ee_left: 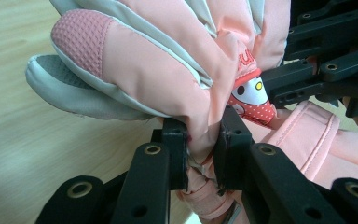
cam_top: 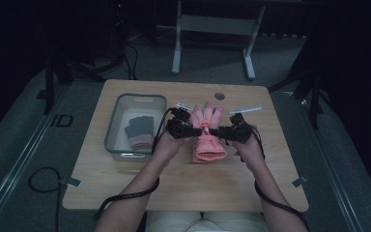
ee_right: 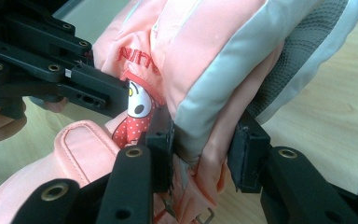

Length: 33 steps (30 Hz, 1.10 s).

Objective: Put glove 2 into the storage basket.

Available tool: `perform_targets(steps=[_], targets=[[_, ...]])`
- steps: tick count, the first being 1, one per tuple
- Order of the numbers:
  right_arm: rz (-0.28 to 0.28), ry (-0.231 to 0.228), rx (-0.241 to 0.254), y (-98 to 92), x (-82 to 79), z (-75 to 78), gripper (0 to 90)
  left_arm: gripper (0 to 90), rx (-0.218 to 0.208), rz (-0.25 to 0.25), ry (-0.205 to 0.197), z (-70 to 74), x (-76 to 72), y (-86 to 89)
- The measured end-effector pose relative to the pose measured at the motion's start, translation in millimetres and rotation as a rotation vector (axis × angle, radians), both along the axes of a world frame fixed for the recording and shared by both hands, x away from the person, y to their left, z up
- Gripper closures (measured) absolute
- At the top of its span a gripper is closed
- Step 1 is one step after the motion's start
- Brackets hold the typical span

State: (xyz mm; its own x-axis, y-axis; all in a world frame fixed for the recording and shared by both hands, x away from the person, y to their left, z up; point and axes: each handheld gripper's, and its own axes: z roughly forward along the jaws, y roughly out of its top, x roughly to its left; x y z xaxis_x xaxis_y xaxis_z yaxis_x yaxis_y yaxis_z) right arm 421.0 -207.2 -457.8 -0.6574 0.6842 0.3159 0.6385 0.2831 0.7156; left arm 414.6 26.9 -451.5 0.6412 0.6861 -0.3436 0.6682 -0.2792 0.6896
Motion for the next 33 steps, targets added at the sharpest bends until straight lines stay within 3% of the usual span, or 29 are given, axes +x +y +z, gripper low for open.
perform_targets(steps=[17,33], targets=[[0.054,-0.076,0.046,39.0,8.0,49.5,64.8,76.2,0.026,0.072,-0.070,55.6,-7.4,40.2],[0.138,-0.113,0.064,90.7,14.8,79.1,64.7,76.1,0.030,0.164,-0.096,85.9,-20.1,91.4]])
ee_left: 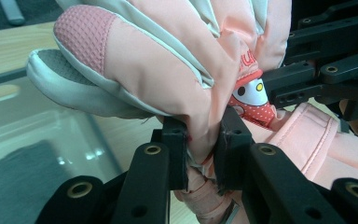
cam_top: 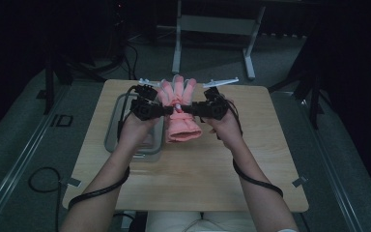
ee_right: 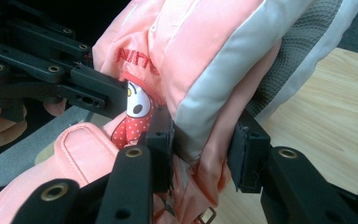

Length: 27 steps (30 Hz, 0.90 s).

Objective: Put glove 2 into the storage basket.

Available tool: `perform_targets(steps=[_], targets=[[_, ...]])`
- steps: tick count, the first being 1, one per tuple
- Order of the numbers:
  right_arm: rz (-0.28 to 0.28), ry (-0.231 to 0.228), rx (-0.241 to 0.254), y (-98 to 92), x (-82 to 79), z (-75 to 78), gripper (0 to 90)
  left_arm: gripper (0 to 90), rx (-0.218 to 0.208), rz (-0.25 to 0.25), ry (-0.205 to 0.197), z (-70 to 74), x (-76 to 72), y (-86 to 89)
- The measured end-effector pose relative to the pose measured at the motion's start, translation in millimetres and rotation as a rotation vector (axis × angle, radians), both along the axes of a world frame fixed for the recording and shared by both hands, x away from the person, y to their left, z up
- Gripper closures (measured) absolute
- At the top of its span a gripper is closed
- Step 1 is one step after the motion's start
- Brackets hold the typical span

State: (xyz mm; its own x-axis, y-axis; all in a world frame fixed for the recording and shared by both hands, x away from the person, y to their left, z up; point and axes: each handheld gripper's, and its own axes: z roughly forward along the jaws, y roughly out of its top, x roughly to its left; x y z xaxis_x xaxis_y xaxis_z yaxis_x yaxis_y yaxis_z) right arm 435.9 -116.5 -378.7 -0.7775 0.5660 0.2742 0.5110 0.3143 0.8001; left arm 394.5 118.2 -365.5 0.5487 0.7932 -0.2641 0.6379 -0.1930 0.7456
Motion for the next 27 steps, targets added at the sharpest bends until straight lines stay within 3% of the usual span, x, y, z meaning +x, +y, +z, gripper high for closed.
perform_targets(steps=[16,22,27], targets=[[0.100,0.010,-0.012,71.9,13.2,8.4,64.7,76.1,0.005,0.120,0.008,6.3,-11.7,64.3],[0.148,0.027,-0.027,101.2,20.5,2.5,64.7,76.1,-0.004,0.171,0.027,-3.4,-14.3,88.4],[0.168,0.042,-0.059,118.1,29.6,-6.7,64.6,76.2,-0.034,0.200,0.052,-19.4,-9.3,100.7]])
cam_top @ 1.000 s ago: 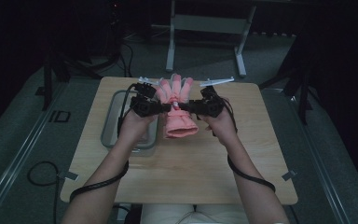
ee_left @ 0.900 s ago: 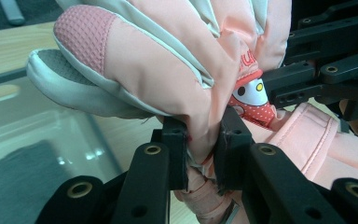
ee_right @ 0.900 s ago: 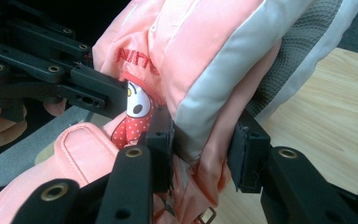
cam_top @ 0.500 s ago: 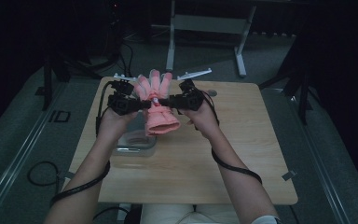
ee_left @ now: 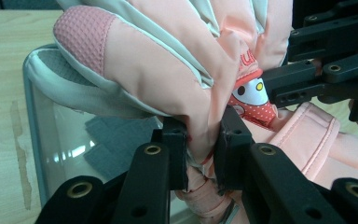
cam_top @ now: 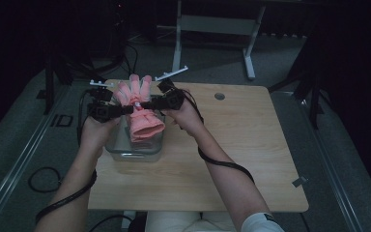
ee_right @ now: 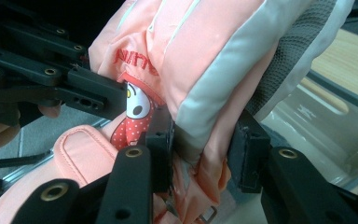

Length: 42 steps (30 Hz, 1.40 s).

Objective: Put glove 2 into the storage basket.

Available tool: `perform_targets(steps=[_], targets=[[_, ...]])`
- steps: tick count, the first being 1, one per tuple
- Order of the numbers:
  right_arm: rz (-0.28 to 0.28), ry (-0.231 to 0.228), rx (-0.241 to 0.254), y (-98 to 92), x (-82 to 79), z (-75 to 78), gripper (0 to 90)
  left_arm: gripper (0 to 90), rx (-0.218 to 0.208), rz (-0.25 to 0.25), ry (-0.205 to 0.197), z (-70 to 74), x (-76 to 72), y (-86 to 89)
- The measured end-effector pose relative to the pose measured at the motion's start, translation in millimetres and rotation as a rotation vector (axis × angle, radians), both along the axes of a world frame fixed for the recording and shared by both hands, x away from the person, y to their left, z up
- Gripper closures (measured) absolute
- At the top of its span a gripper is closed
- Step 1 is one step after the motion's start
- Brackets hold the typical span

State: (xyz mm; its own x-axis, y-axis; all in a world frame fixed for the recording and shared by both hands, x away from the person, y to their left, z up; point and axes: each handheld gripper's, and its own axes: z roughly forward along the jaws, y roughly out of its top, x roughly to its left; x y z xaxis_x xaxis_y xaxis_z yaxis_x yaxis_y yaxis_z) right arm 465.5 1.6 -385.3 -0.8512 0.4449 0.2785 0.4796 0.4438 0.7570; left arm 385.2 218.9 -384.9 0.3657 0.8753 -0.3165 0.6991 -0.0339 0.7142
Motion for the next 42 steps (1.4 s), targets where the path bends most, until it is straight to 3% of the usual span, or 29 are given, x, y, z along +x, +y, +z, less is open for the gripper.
perform_targets(steps=[14,23,32,36,42], targets=[[-0.015,0.080,-0.080,8.6,19.4,-55.7,64.6,76.1,-0.044,0.031,0.100,-64.0,19.7,1.6],[-0.014,0.131,-0.129,17.4,28.4,-85.7,64.2,75.8,-0.058,0.047,0.163,-91.5,26.8,6.1],[-0.007,0.158,-0.151,23.3,31.9,-99.3,62.9,74.4,-0.077,0.051,0.212,-104.5,29.4,12.6],[-0.018,0.137,-0.177,25.0,33.2,-100.4,61.4,71.9,-0.062,0.058,0.228,-105.8,31.9,12.7],[-0.039,0.144,-0.177,24.8,37.0,-101.9,59.9,67.5,-0.034,0.076,0.235,-105.5,35.5,14.3]])
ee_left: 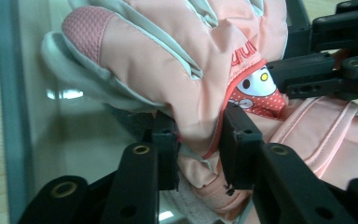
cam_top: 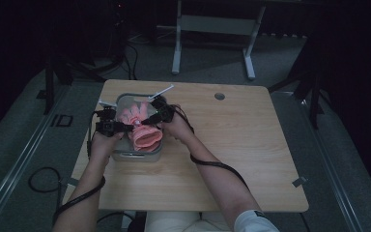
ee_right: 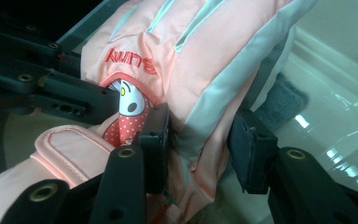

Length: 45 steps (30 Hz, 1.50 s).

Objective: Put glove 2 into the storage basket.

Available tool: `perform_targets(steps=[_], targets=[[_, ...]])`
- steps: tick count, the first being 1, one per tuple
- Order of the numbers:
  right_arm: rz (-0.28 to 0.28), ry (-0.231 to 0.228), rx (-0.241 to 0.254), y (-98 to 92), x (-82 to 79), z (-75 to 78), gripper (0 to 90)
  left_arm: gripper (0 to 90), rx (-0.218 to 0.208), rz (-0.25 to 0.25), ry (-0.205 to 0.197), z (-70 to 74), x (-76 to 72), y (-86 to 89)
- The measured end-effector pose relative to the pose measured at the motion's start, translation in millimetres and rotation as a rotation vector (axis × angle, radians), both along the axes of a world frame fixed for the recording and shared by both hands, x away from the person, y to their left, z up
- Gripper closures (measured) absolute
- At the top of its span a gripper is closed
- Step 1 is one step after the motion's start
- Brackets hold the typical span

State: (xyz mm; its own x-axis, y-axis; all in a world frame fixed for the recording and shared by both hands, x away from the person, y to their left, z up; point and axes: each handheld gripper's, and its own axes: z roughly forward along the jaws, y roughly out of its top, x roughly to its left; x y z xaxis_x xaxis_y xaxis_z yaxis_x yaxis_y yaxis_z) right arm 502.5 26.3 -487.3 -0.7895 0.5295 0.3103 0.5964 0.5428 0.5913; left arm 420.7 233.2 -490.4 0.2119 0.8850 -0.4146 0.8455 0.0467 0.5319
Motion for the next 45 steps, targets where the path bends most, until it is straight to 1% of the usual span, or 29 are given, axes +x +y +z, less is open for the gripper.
perform_targets(steps=[3,4,5,6,7,9,11,12,13,15,16,17,19,21,22,23,26,29,30,31,33,37,39,41,43,44,45], targets=[[-0.026,0.006,0.005,0.1,2.1,-0.4,57.8,61.3,0.024,0.009,-0.009,0.3,1.0,-1.6],[-0.026,0.005,0.004,0.2,2.1,-0.3,57.2,59.9,0.044,0.009,-0.017,1.0,0.8,-2.1],[-0.032,0.008,0.006,0.2,2.3,0.0,56.4,58.4,0.055,0.011,-0.027,1.8,0.4,-2.0],[-0.037,0.009,0.007,0.0,2.6,0.6,56.0,57.3,0.056,0.016,-0.031,2.8,0.3,-1.6],[-0.038,0.005,0.008,0.0,2.9,1.4,55.8,56.2,0.058,0.018,-0.030,3.6,0.3,-1.0],[-0.045,-0.008,0.000,0.0,3.3,3.3,55.5,55.4,0.080,0.025,-0.044,5.4,0.1,-2.0],[-0.052,-0.025,-0.012,0.8,3.0,5.7,56.6,55.2,0.088,0.026,-0.048,5.3,0.4,-3.6],[-0.061,-0.039,-0.024,0.9,2.8,6.7,57.2,55.2,0.084,0.028,-0.049,4.8,0.6,-3.9],[-0.069,-0.043,-0.026,0.8,2.8,7.4,57.5,55.3,0.084,0.029,-0.049,4.5,0.7,-4.2],[-0.071,-0.039,-0.025,-0.1,3.4,7.1,56.8,55.2,0.090,0.025,-0.054,4.4,0.5,-5.2],[-0.072,-0.028,-0.020,-1.3,4.4,6.4,56.8,54.1,0.097,0.026,-0.058,4.6,0.5,-5.3],[-0.072,-0.022,-0.017,-2.1,4.8,6.3,56.8,52.8,0.093,0.027,-0.059,4.7,0.5,-4.9],[-0.070,-0.010,-0.006,-2.7,5.0,7.1,58.2,52.4,0.102,0.025,-0.059,6.3,0.8,-5.2],[-0.065,-0.011,-0.004,-2.4,4.6,8.1,58.3,51.5,0.105,0.027,-0.062,7.1,0.6,-5.1],[-0.065,-0.015,-0.003,-2.2,4.2,9.1,58.3,51.5,0.108,0.027,-0.066,10.6,0.0,-4.9],[-0.062,-0.016,0.009,-2.4,3.5,12.6,58.0,51.3,0.114,0.028,-0.069,12.2,-0.5,-5.3],[-0.061,-0.019,0.024,-3.4,2.8,16.1,57.6,49.7,0.128,0.031,-0.084,17.0,-2.9,-6.1],[-0.062,-0.023,0.029,-4.2,1.8,18.8,57.5,48.1,0.125,0.035,-0.093,21.1,-4.5,-5.3],[-0.057,-0.026,0.043,-4.8,0.3,22.9,56.8,45.6,0.124,0.035,-0.096,22.3,-5.0,-4.9],[-0.052,-0.028,0.048,-4.9,0.0,24.2,56.6,45.7,0.121,0.039,-0.107,25.3,-6.1,-3.6],[-0.045,-0.037,0.058,-4.5,-1.4,28.2,56.1,45.6,0.119,0.038,-0.114,28.7,-7.3,-3.0],[-0.038,-0.047,0.065,-3.3,-3.7,34.7,55.7,45.2,0.114,0.032,-0.122,32.0,-8.6,-3.9],[-0.037,-0.046,0.065,-3.6,-4.7,36.9,55.6,45.2,0.111,0.029,-0.140,36.1,-10.6,-5.9],[-0.034,-0.054,0.071,-5.0,-5.5,39.5,55.4,45.2,0.106,0.030,-0.159,40.4,-12.5,-6.7],[-0.034,-0.058,0.080,-7.4,-6.7,43.7,55.2,45.2,0.108,0.023,-0.186,46.6,-15.9,-8.1],[-0.034,-0.064,0.087,-9.5,-7.6,47.0,54.9,45.2,0.111,0.020,-0.194,48.7,-17.2,-8.9],[-0.034,-0.064,0.087,-9.5,-7.6,47.0,54.9,45.2,0.111,0.020,-0.194,48.7,-17.2,-8.9]])
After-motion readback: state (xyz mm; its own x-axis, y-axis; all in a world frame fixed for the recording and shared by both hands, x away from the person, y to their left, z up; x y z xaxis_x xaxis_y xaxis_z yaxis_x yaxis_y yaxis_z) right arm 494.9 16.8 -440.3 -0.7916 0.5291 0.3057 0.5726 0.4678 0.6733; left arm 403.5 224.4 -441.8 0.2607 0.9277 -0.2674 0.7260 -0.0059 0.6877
